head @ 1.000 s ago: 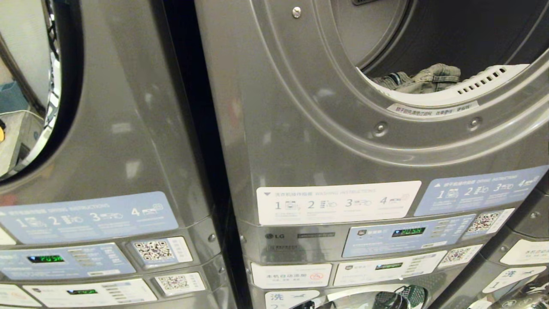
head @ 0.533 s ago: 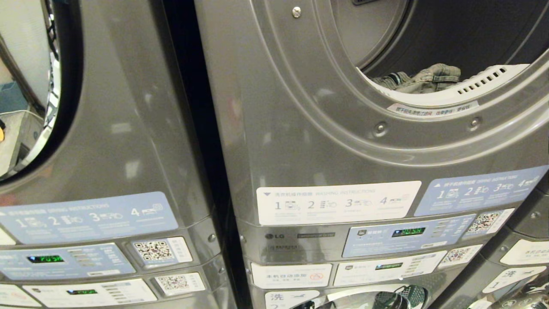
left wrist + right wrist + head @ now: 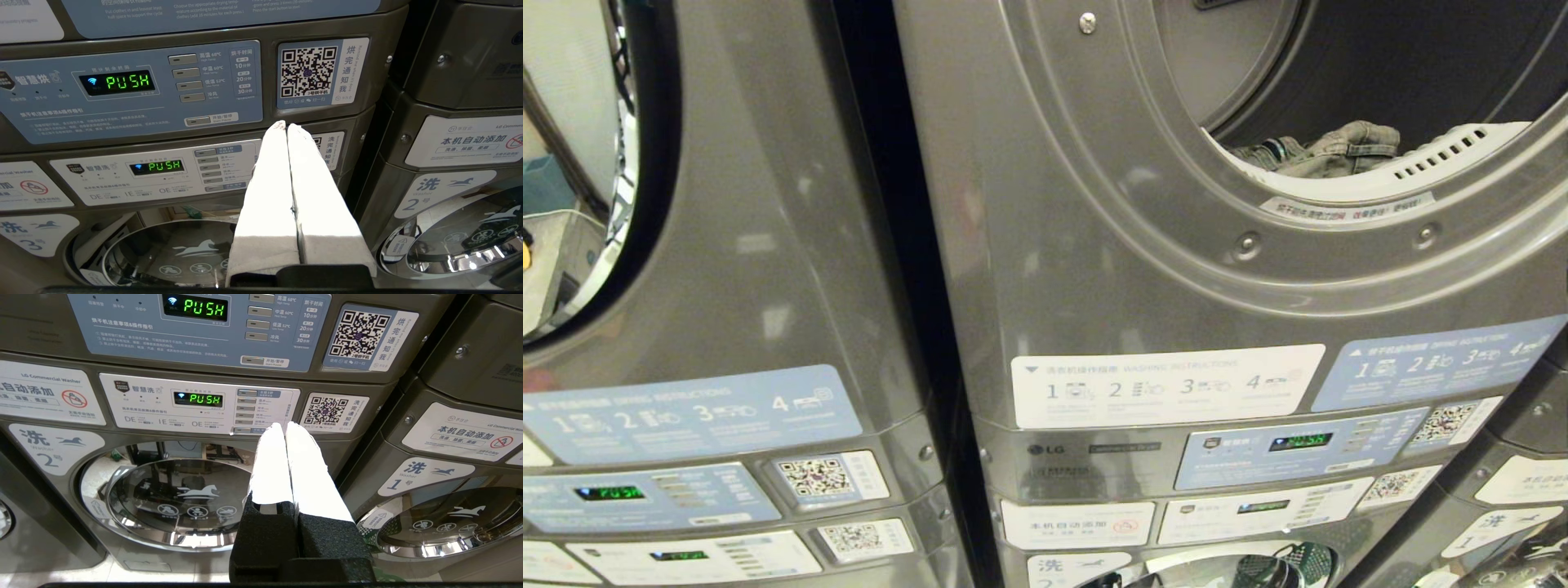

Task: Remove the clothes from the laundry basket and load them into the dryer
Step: Close the dryer

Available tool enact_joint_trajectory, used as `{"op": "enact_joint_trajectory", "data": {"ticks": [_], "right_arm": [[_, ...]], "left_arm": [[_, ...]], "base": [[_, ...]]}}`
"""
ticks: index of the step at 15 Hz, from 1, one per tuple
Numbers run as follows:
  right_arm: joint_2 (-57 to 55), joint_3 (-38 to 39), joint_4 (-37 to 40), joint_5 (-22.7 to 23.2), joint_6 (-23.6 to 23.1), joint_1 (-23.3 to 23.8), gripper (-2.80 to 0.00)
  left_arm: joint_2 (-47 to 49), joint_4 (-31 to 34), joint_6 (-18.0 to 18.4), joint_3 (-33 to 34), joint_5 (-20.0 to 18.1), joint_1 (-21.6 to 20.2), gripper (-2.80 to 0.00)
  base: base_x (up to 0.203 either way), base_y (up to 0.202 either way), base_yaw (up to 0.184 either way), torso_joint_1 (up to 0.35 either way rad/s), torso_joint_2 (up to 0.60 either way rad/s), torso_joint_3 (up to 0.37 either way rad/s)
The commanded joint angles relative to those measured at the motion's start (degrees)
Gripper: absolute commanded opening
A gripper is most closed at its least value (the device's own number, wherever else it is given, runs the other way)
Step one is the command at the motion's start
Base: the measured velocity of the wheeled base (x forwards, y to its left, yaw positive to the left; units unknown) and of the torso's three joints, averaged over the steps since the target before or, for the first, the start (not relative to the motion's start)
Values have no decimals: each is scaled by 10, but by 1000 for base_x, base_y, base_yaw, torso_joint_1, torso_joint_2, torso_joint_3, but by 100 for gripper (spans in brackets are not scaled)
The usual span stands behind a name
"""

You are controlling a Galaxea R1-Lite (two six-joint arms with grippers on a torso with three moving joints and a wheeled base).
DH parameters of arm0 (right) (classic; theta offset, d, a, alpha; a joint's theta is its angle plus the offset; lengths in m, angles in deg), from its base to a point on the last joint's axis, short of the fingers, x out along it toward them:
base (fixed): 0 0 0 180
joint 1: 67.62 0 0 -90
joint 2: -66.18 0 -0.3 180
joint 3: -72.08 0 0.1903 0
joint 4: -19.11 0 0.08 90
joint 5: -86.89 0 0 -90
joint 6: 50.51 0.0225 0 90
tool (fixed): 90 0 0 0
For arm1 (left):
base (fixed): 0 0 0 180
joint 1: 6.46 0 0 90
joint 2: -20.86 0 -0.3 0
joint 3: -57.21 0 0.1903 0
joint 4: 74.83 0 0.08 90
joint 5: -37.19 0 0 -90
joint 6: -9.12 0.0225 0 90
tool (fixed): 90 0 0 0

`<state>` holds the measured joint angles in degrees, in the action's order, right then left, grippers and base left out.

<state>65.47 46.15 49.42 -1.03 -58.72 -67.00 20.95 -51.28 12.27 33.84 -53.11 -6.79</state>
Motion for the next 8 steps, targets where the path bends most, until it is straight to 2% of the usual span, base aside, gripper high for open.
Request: {"op": "enact_joint_trajectory", "data": {"ticks": [1, 6, 8], "right_arm": [[-1, 0, 1, 0, -1, 0, -280], [-12, 0, 1, 1, -1, 0, -280], [-17, 0, 1, 1, -1, 0, -280]], "left_arm": [[0, 0, 5, 0, -1, 0, -280], [0, 0, -1, 1, 1, 0, -280], [0, 0, -17, 1, 4, 0, -280]], "base": [[0, 0, 0, 0, 0, 0], [0, 0, 0, 0, 0, 0], [-1, -130, 4, 4, -1, 2]]}}
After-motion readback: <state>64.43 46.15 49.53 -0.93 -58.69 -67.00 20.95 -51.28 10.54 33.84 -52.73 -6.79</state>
